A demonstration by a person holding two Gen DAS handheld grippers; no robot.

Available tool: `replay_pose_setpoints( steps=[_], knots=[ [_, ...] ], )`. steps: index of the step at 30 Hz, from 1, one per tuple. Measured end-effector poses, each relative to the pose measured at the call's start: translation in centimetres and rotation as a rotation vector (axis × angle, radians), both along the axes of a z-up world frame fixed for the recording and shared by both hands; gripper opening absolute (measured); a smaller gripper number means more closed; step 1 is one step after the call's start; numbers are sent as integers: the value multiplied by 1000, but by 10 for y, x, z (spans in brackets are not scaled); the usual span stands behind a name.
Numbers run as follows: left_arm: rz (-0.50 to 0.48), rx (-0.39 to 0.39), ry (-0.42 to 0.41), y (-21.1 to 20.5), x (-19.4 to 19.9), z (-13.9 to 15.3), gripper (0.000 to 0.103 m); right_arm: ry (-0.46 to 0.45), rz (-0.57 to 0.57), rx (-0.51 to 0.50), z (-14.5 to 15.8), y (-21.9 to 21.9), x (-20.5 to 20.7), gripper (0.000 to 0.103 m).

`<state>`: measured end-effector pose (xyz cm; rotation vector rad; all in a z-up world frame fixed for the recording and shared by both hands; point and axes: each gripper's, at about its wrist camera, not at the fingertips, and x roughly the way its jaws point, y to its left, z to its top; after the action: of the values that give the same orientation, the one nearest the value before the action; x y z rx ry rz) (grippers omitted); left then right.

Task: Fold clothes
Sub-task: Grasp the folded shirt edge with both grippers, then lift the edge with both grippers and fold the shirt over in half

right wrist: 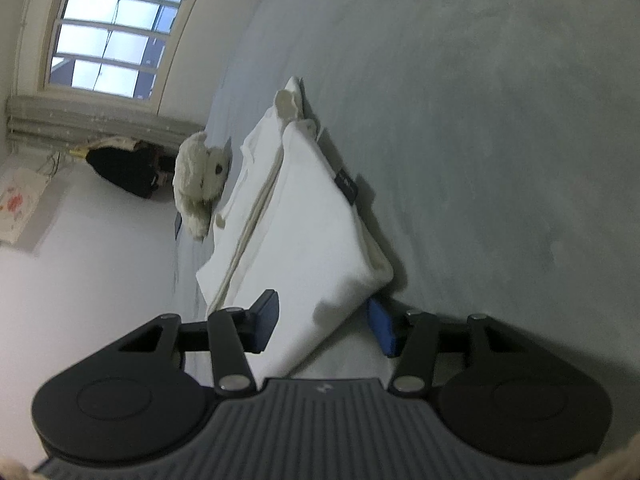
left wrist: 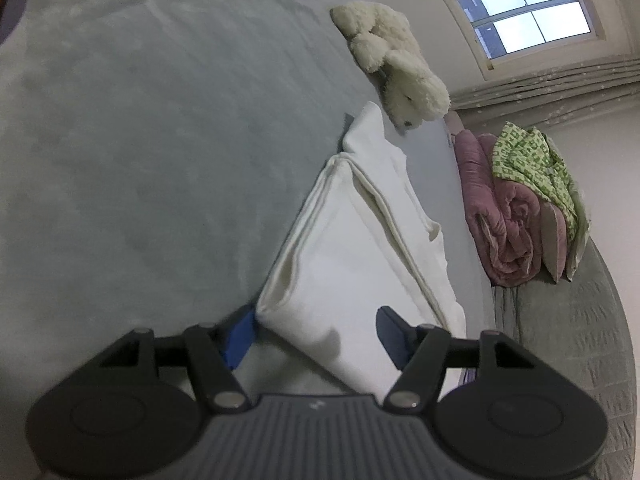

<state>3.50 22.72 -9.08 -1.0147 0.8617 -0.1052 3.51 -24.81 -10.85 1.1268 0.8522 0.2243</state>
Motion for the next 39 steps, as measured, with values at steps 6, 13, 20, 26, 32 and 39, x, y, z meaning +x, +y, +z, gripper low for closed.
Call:
replay_pose_setpoints(
  steps=[6,13,20,26,32,39],
  knots=[
    [8,-40,-1,1,9,-4,65,-1,-19,-1,-1,-1,7,53],
    [37,-21,25,-3,15,-9,24,-12,8,-79,0,7,16,28],
    [94,-37,8,-2,6,-4,9,-12,9,-40,-4,2,16,10],
    [121,-69,-26,-1,-9,7,9,-56,6,31,7,-8,7,9],
    [77,-72,-43,-6,-32,21,9,-67,26,64,17,-22,-12,9],
    [22,-109,-60,-3,-72,31,9,-71,75,77,29,-26,-41,9]
  ],
)
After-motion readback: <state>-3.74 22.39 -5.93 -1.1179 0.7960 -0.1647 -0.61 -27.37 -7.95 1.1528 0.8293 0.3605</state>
